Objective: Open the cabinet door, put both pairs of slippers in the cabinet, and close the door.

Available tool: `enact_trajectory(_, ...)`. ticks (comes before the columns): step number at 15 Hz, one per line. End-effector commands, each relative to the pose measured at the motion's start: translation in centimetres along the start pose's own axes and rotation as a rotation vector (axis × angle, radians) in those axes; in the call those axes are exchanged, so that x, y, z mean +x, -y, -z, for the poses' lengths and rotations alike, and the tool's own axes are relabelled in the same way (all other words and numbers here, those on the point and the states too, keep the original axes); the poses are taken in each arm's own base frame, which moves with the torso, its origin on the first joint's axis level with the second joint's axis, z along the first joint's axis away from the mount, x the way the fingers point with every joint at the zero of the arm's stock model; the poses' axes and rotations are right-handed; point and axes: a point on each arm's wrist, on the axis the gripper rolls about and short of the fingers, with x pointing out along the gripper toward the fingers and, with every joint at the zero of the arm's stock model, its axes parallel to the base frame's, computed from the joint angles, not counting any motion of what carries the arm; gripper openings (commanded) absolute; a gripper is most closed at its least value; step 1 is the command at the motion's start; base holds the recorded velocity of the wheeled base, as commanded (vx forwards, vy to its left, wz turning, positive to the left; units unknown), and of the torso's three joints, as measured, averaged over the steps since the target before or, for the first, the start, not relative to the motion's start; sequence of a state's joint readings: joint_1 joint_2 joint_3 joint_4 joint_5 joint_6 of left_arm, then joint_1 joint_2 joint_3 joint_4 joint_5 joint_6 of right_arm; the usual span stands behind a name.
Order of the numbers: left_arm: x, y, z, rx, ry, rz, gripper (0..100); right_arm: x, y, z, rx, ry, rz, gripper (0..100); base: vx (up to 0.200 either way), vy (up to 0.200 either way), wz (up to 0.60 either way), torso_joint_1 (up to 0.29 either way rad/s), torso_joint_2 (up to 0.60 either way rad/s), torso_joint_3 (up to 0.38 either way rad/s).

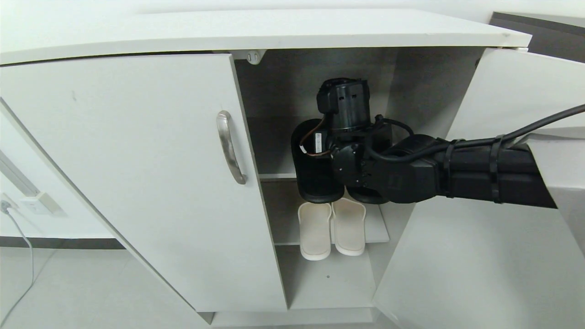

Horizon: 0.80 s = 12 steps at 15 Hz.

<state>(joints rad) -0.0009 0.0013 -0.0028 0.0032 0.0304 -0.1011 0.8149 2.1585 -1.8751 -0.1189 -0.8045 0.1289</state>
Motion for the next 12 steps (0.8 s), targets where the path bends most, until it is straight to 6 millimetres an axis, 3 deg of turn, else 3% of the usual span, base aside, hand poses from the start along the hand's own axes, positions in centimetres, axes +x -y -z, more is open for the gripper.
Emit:
enact_trajectory(1,0.0,0.0,0.0,0.000,0.000,0.000,0,-1.2,0.3,-0.1,-0.010,-0.010,-0.014,100,0.000,0.000,0.00,0.000,0.00,0.000)
enact_trajectory(5,0.0,0.0,0.0,0.000,0.002,-0.001,0,-4.1,1.2,-0.9,-0.008,-0.014,-0.047,100,0.000,0.000,0.00,0.000,0.00,0.000)
enact_trajectory(8,0.0,0.0,0.0,0.000,0.000,0.000,0,-7.5,2.9,-2.2,0.012,-0.009,-0.082,100,0.000,0.000,0.00,0.000,0.00,0.000)
enact_trajectory(9,0.0,0.0,0.0,0.000,0.000,0.000,0,-9.5,4.0,-1.8,0.007,-0.031,-0.107,100,0.000,0.000,0.00,0.000,0.00,0.000)
enact_trajectory(12,0.0,0.0,0.0,0.001,0.000,0.003,0,-12.8,6.3,-0.4,-0.003,-0.048,-0.184,100,0.000,0.000,0.00,0.000,0.00,0.000)
